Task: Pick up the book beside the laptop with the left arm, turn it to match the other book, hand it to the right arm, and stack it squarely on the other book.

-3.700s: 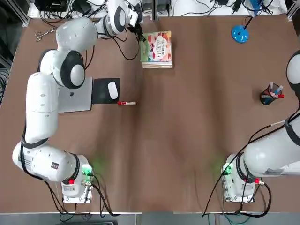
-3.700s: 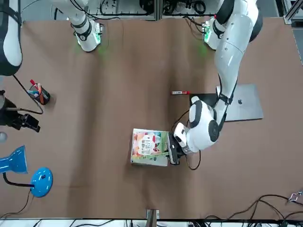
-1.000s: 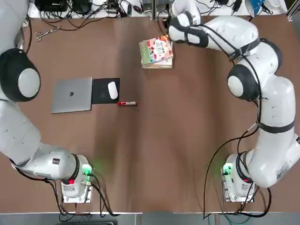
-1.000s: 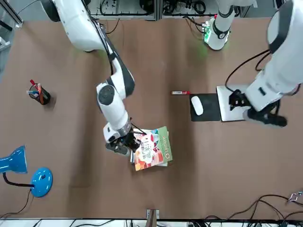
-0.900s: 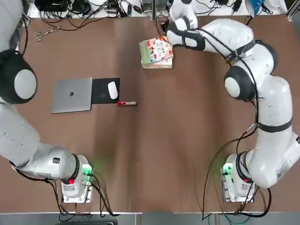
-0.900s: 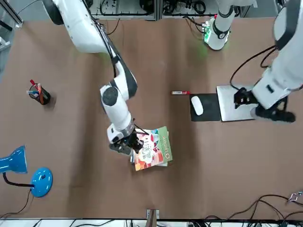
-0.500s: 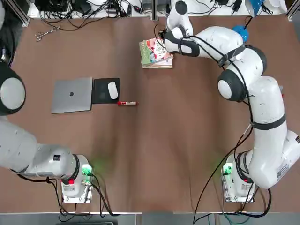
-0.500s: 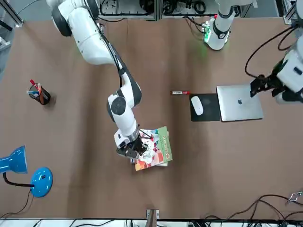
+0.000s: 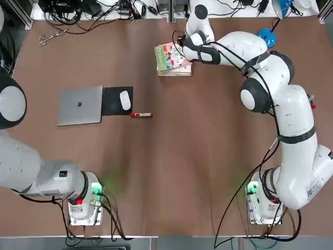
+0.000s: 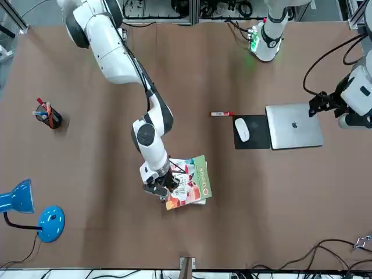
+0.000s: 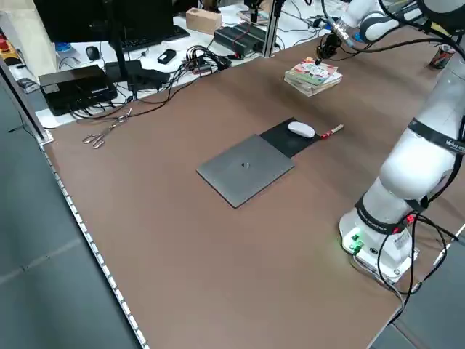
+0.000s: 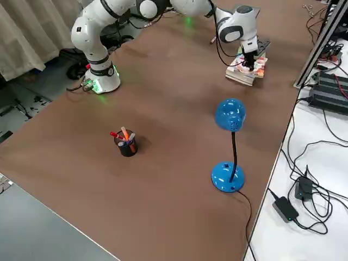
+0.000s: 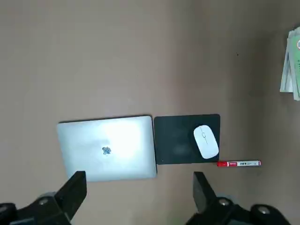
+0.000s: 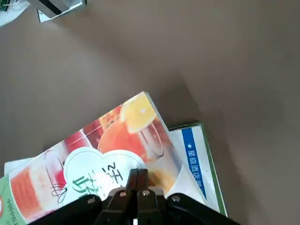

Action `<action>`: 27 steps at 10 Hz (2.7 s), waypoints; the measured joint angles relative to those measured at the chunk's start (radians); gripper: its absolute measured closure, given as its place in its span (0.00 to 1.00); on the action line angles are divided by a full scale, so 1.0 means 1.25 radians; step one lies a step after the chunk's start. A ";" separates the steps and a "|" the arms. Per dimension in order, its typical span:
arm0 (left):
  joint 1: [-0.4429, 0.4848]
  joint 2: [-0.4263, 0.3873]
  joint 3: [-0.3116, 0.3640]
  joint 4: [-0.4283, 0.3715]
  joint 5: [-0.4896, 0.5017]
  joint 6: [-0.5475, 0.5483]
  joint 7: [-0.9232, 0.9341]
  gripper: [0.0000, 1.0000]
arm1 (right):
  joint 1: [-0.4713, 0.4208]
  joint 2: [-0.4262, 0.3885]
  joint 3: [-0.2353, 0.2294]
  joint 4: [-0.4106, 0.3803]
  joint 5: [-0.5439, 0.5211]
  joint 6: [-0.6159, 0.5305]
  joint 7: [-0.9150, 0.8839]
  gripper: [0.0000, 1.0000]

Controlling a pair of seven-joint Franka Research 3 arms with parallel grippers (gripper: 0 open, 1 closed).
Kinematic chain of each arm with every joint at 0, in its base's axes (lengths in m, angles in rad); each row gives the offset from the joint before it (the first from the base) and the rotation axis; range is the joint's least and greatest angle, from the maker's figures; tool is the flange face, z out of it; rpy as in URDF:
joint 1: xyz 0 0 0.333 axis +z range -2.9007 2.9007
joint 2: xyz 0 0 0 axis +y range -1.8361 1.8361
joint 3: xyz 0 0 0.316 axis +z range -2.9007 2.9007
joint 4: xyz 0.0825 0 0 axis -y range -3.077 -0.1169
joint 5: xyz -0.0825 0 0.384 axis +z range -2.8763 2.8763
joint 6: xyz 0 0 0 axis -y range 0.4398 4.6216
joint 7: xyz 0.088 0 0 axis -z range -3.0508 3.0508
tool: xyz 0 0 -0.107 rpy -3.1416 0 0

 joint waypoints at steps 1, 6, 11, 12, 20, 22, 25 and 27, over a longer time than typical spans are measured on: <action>0.000 0.002 0.000 0.000 0.000 0.001 0.001 0.00 | -0.001 0.001 0.000 0.000 0.000 0.000 0.000 1.00; -0.002 0.012 -0.020 0.014 -0.001 0.003 0.002 0.00 | -0.007 0.001 0.000 -0.001 0.001 -0.002 0.049 1.00; -0.005 0.013 -0.035 0.024 -0.001 0.004 0.002 0.00 | -0.007 0.001 0.000 -0.002 0.000 -0.003 0.122 1.00; -0.005 0.013 -0.038 0.028 -0.001 0.004 0.002 0.00 | -0.007 0.001 -0.001 -0.003 0.000 -0.002 0.145 1.00; -0.003 0.025 -0.037 0.036 -0.001 0.005 0.002 0.00 | 0.034 -0.030 -0.049 -0.058 -0.007 0.005 0.341 1.00; -0.003 0.026 -0.037 0.036 -0.001 0.005 0.002 0.00 | 0.041 -0.035 -0.052 -0.067 -0.011 0.004 0.385 1.00; -0.004 0.029 -0.038 0.037 -0.001 0.005 0.002 0.00 | 0.052 -0.042 -0.056 -0.077 -0.013 -0.001 0.424 1.00; -0.004 0.029 -0.038 0.045 -0.001 0.007 0.002 0.00 | 0.053 -0.045 -0.056 -0.082 -0.013 0.000 0.443 1.00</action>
